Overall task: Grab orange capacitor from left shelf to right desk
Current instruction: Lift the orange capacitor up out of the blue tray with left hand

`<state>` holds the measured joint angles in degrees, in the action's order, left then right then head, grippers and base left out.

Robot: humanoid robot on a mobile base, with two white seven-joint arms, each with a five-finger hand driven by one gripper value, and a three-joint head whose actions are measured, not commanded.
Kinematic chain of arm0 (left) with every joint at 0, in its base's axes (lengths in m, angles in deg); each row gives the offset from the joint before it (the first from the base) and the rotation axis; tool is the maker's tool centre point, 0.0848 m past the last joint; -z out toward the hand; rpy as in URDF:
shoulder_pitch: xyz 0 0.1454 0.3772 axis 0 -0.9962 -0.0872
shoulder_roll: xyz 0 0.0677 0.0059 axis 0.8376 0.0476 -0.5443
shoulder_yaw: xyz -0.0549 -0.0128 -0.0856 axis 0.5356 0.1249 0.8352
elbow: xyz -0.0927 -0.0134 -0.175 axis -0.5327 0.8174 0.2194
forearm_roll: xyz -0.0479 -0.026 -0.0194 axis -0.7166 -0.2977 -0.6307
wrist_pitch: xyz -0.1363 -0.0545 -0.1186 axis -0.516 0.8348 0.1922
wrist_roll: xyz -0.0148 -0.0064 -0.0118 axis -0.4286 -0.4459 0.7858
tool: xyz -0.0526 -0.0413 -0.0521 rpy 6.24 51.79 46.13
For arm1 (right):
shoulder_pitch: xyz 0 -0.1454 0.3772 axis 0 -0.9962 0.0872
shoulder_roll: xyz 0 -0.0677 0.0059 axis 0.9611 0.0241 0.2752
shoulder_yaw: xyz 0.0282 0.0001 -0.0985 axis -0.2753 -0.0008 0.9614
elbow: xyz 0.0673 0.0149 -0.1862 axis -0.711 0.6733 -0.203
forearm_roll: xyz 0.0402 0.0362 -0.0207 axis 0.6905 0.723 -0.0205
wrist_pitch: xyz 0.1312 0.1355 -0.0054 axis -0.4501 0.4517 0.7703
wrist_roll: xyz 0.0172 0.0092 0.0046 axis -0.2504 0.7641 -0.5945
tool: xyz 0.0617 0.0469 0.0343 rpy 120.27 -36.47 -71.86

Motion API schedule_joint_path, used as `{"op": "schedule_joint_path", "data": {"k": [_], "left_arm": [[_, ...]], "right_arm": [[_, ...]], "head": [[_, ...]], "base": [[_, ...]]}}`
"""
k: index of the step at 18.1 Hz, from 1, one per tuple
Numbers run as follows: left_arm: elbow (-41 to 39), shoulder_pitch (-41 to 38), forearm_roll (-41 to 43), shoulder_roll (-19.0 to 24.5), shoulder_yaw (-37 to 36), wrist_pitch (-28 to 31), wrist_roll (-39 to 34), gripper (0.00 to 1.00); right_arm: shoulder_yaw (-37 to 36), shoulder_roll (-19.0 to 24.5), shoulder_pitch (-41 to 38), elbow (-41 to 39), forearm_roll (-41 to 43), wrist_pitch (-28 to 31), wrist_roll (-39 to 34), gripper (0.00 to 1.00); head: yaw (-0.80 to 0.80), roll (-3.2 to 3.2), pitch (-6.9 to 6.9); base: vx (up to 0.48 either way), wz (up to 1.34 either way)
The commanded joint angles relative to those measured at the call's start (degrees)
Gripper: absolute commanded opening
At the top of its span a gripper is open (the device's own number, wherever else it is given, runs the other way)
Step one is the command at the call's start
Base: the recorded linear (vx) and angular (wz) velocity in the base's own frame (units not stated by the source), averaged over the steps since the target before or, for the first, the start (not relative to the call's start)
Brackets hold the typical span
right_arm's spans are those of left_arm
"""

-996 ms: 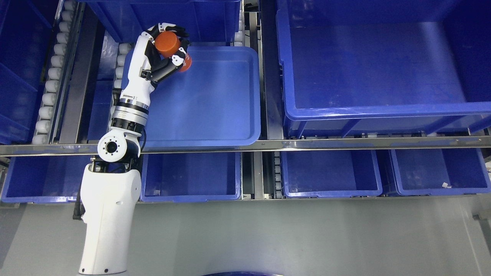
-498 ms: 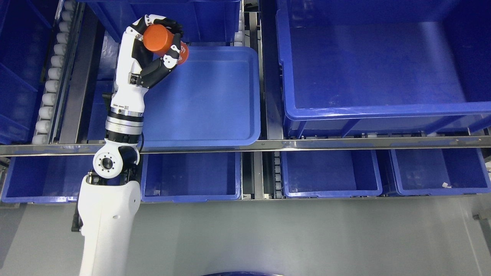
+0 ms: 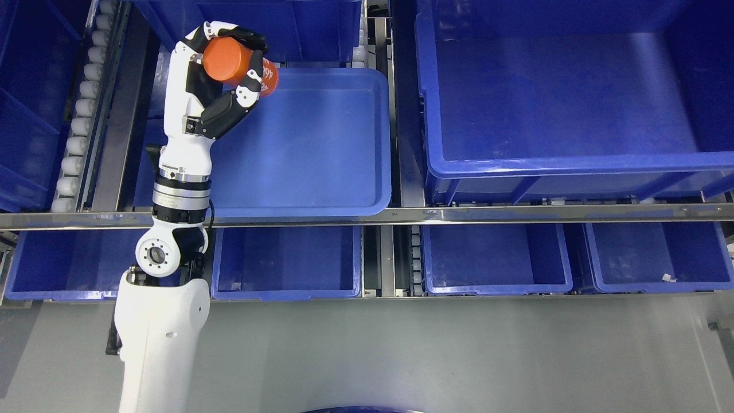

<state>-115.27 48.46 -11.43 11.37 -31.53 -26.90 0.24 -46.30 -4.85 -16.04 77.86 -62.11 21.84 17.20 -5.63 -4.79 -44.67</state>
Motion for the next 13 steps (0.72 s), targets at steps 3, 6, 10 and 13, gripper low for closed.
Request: {"op": "schedule_joint_path", "data": {"k": [3, 6, 10, 13], "left_arm": [[-1.9, 0.0, -0.4, 1.0, 0.0, 0.0, -0.2, 0.01], [-1.8, -0.2, -0.5, 1.0, 0.0, 0.0, -0.2, 0.01], [-1.9, -0.2, -0.5, 1.0, 0.0, -0.1, -0.2, 0.01], [-1.8, -0.4, -0.6, 1.0, 0.0, -2.1, -0.2, 0.02]], "right_arm": [[-1.0, -1.0, -0.2, -1.0, -0.2, 0.0, 0.0, 1.0], [-1.0, -1.0, -0.2, -1.0, -0.2, 0.0, 0.0, 1.0], [-1.0, -1.0, -0.2, -1.0, -0.2, 0.0, 0.0, 1.0], [-1.0, -1.0, -0.2, -1.0, -0.2, 0.0, 0.0, 1.0]], "head": [[0.0, 0.0, 0.0], [0.0, 0.0, 0.0], [0.0, 0.0, 0.0], [0.0, 0.0, 0.0]], "base": [[-0.045, 0.01], [-0.065, 0.01], [-0.13, 0.04], [-0.189, 0.02]]}}
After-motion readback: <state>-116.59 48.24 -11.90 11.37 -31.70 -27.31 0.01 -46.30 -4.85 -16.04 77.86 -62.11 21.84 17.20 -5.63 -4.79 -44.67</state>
